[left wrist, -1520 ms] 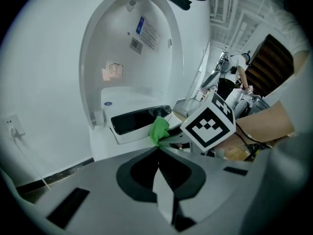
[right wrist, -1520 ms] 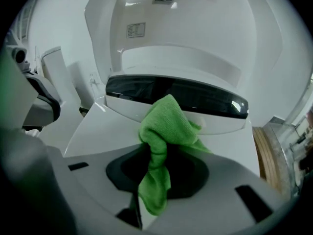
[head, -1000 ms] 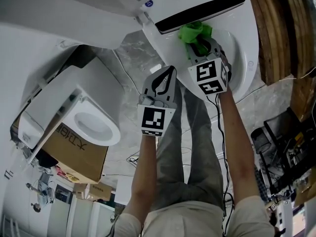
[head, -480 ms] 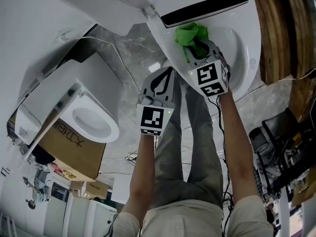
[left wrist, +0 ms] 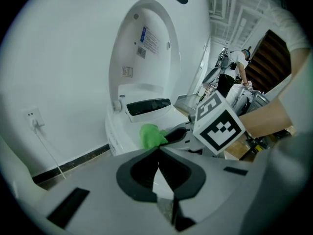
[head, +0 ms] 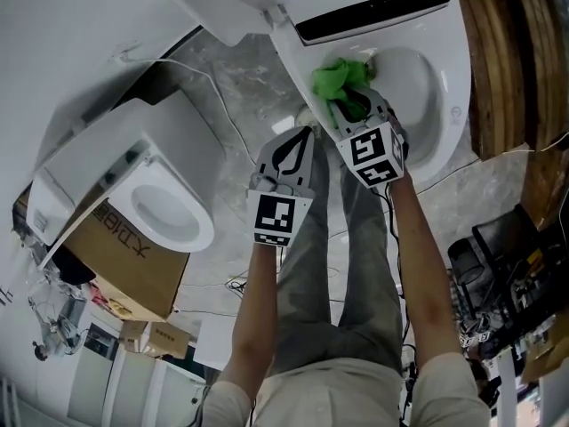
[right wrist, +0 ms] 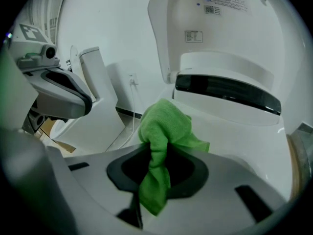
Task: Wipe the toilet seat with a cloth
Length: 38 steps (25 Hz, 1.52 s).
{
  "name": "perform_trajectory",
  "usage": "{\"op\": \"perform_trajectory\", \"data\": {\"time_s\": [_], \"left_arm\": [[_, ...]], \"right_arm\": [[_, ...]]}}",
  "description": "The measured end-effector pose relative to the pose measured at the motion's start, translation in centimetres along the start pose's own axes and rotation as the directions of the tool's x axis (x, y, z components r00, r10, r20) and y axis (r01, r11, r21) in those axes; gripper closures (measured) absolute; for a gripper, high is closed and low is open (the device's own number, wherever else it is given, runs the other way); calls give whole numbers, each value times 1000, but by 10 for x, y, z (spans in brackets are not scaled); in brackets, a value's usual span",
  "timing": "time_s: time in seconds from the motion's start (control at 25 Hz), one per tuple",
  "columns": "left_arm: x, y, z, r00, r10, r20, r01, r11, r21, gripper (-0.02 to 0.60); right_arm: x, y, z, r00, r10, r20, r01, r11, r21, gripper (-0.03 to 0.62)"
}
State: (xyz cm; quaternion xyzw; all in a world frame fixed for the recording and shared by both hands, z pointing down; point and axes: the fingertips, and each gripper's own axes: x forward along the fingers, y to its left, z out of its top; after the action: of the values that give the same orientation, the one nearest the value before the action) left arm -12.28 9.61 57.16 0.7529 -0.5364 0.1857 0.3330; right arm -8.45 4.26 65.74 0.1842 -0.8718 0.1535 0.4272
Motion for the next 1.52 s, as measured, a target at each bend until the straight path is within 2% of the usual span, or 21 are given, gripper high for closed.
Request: {"op": "perform_trajectory", "data": {"time_s": [0.84, 1.24, 1.52], "left_arm": [[-20, -52, -46, 995, 91, -43, -92, 995, -36, 569], [-19, -86, -46, 995, 85, -50, -86, 996, -23, 569], [-14, -111, -54, 995, 45, -90, -45, 999, 8, 569]], "right_arm": [[-40, 48, -69, 994, 108, -14, -108, 994, 9, 499], [-67, 58, -112, 990, 128, -59, -126, 992, 28, 499], [-88, 62, -144, 987, 126, -102, -120, 991, 66, 499]]}}
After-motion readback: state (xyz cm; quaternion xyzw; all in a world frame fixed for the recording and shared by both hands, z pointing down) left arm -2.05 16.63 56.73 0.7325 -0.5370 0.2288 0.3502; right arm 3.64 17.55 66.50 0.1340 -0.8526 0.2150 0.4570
